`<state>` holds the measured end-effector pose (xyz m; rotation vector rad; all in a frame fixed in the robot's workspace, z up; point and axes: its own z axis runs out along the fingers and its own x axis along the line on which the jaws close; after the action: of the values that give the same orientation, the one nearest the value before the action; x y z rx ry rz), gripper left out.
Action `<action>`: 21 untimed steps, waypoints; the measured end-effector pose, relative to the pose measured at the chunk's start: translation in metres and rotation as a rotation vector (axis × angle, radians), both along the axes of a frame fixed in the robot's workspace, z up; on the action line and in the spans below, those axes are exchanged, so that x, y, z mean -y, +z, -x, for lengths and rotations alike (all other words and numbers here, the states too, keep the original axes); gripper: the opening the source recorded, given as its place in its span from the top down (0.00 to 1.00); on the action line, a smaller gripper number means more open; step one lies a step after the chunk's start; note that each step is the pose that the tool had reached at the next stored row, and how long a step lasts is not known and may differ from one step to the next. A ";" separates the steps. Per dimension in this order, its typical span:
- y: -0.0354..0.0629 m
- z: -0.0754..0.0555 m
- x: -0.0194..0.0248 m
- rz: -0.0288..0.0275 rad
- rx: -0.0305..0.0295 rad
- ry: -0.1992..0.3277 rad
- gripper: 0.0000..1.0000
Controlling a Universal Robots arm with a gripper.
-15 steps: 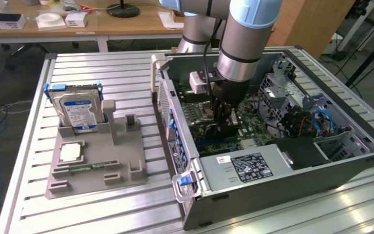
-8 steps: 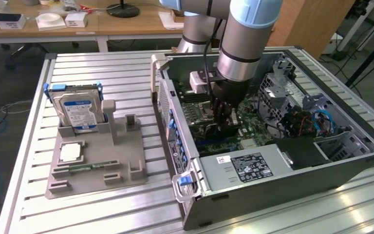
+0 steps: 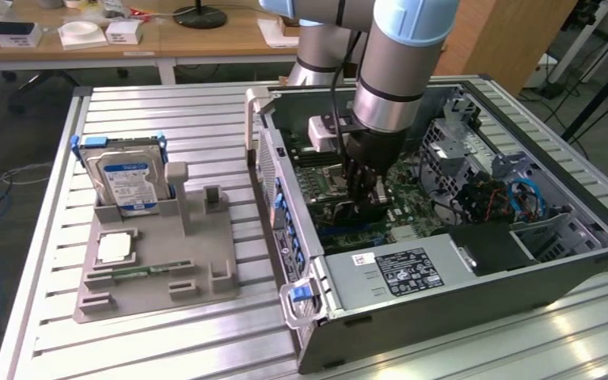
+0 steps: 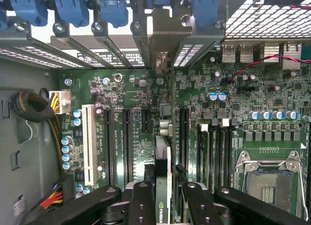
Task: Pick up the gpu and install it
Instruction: 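Insert the gpu into the slot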
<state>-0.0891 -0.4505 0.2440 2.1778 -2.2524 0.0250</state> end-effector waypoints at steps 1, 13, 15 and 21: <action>-0.0002 0.000 0.0000 -0.0001 0.0001 0.000 0.74; -0.0006 0.000 -0.0001 -0.0005 0.0003 0.000 0.74; 0.0011 0.000 -0.0003 -0.0025 0.0014 0.000 0.74; 0.0064 0.000 0.0001 -0.0006 0.0004 0.000 0.74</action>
<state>-0.0891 -0.4507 0.2504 2.1782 -2.2529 0.0248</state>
